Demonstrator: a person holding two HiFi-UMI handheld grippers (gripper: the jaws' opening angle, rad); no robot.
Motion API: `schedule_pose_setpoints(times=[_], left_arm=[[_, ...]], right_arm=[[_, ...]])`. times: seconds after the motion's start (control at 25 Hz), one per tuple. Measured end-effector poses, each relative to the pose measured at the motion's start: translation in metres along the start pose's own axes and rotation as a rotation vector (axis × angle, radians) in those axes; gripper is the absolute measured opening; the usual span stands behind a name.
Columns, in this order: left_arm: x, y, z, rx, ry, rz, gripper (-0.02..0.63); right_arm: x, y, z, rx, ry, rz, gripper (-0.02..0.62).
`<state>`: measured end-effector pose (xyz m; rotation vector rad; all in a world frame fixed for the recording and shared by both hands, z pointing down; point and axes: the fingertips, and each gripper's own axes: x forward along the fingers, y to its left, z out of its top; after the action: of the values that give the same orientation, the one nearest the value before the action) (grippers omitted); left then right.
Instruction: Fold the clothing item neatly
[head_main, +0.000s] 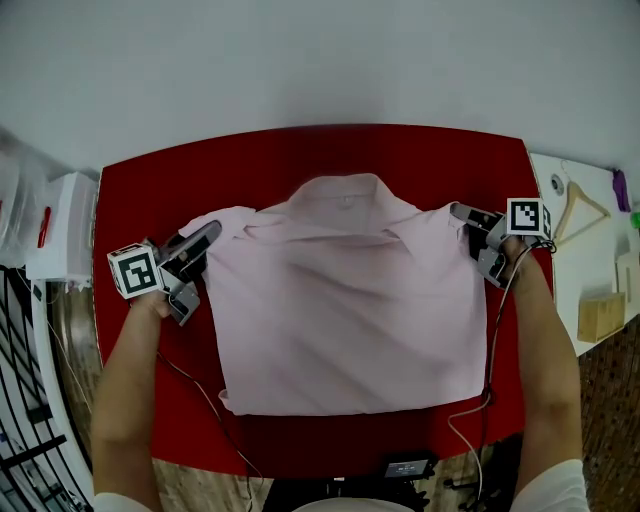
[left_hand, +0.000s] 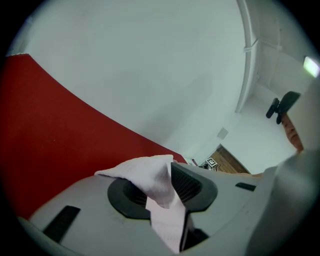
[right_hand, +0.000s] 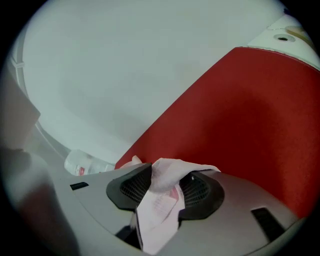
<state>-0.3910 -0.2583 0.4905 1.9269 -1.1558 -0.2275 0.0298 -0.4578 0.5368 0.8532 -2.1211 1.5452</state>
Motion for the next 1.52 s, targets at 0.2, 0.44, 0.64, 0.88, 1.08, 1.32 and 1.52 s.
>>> schedule_pose_setpoints(times=[0.2,0.44,0.64,0.88,1.08,1.32,1.52], left_arm=[[-0.005,0.012,0.004,0.029,0.003,0.066,0.143],[-0.007,0.006,0.005,0.1,0.017,0.089,0.146],[-0.014,0.004,0.024,0.119,-0.033,0.118,0.152],[-0.026,0.013,0.04,0.128,-0.045,0.169,0.152],[-0.034,0.007,0.039,0.173,-0.026,0.176,0.152],[-0.016,-0.032,0.011,0.368,0.075,0.103,0.15],[0.014,-0.075,-0.015,0.502,0.103,0.05,0.109]], right_arm=[[0.005,0.002,0.004,-0.05,0.009,-0.035,0.199],[0.007,0.01,0.003,-0.151,0.059,-0.101,0.231],[-0.004,0.02,0.006,-0.169,0.035,-0.103,0.24],[-0.022,0.027,0.004,-0.212,0.011,-0.135,0.24],[-0.04,0.035,-0.006,-0.282,-0.003,-0.18,0.239],[-0.054,0.061,-0.032,-0.523,-0.02,-0.223,0.239],[-0.051,0.061,-0.063,-0.828,0.011,-0.296,0.238]])
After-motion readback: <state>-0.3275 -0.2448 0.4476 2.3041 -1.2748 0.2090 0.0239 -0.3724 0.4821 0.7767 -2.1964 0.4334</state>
